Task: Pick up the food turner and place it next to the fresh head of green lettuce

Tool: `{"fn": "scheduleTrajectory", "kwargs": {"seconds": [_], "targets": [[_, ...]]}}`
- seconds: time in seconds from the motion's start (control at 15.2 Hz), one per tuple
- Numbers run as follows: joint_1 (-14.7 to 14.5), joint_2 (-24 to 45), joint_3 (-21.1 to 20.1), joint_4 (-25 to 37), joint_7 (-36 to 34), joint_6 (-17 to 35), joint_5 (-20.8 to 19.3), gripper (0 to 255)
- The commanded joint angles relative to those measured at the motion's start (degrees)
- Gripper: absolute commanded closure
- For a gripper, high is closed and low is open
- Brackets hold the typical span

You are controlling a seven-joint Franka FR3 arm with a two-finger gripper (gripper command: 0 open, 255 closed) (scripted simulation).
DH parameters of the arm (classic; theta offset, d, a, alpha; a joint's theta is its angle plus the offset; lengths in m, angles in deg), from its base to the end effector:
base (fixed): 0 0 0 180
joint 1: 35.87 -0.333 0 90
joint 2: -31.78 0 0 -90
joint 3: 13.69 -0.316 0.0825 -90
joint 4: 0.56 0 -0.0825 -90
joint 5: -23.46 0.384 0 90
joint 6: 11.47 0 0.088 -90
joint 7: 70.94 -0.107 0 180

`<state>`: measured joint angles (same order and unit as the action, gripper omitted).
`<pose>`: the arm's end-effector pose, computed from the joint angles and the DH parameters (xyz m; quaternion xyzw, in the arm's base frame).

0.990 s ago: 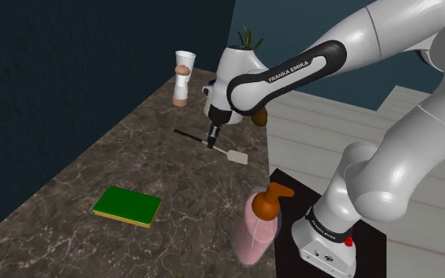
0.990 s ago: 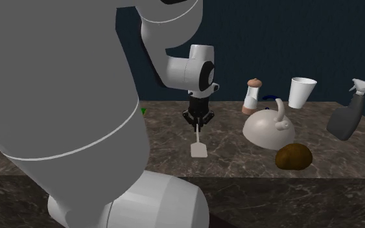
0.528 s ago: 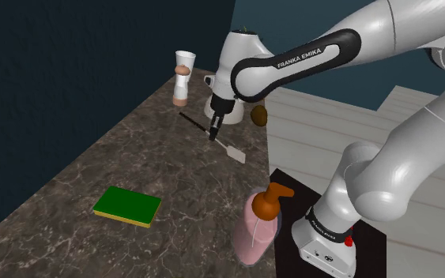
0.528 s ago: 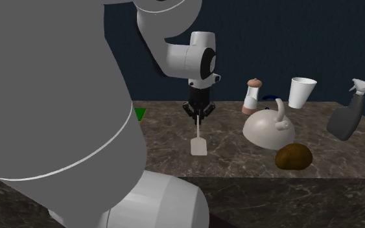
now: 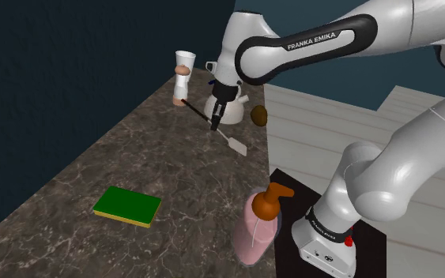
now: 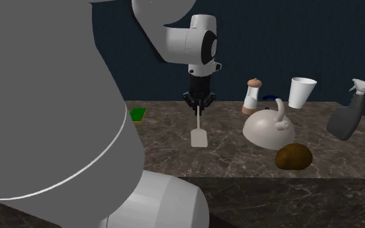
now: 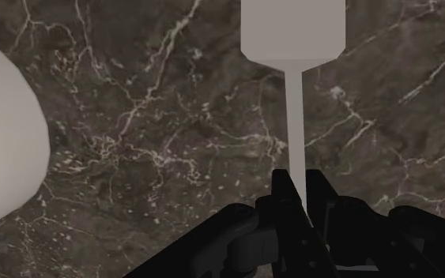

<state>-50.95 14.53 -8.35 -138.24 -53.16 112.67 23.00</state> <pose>0.4465 0.0754 0.4342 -0.9698 -0.2414 -0.0324 0.0082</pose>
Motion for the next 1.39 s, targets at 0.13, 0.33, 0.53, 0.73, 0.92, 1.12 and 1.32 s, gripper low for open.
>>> {"fn": "scheduleTrajectory", "kwargs": {"seconds": [0.13,0.33,0.53,0.73,0.92,1.12,1.32], "targets": [[0.02,-1.24,-0.09,1.95,-0.12,-3.21,-0.09,255],[0.02,-1.95,-0.16,3.67,-0.20,-5.64,-0.13,255],[0.02,-2.53,-0.22,5.49,-0.26,-8.04,-0.15,255],[0.01,-2.99,-0.28,7.40,-0.32,-10.42,-0.17,255],[0.00,-3.33,-0.33,9.42,-0.37,-12.77,-0.17,255],[-0.01,-3.55,-0.38,11.54,-0.41,-15.11,-0.17,255],[-0.03,-3.65,-0.42,13.75,-0.45,-17.43,-0.15,255]]}}
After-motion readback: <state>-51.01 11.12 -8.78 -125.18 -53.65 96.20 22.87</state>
